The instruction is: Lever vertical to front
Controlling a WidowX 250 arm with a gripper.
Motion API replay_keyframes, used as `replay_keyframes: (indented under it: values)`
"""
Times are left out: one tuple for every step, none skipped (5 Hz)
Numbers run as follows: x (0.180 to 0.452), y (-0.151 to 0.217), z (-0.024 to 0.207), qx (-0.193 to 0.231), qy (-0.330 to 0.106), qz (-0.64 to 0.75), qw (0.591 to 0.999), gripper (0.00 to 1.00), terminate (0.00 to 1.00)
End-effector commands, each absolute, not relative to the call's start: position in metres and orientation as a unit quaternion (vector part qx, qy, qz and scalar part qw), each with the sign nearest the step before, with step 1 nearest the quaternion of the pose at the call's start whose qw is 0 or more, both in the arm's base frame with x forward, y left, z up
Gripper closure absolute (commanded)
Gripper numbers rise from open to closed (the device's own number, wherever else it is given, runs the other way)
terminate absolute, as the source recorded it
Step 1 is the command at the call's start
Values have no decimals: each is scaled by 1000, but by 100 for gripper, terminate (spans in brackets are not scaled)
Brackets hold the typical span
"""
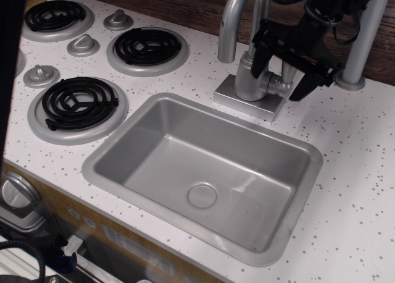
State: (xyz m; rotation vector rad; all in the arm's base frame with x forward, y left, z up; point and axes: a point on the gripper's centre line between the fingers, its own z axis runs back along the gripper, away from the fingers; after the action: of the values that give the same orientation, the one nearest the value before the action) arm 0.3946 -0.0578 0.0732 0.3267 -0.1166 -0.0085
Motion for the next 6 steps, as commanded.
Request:
replay_keyframes:
  values:
    - [409,-65,102,171,-109,-26,979,0,0]
    - [416,-67,101,173,-122,-39,977,0,0]
    - [423,-67,101,172,-123,-48,976,0,0]
    - [429,-66,99,169,-128,-58,976,0,0]
    - [429,-67,100,172,-125,-57,975,100,0]
    - [415,-64,96,171,-96,-32,980,100,0]
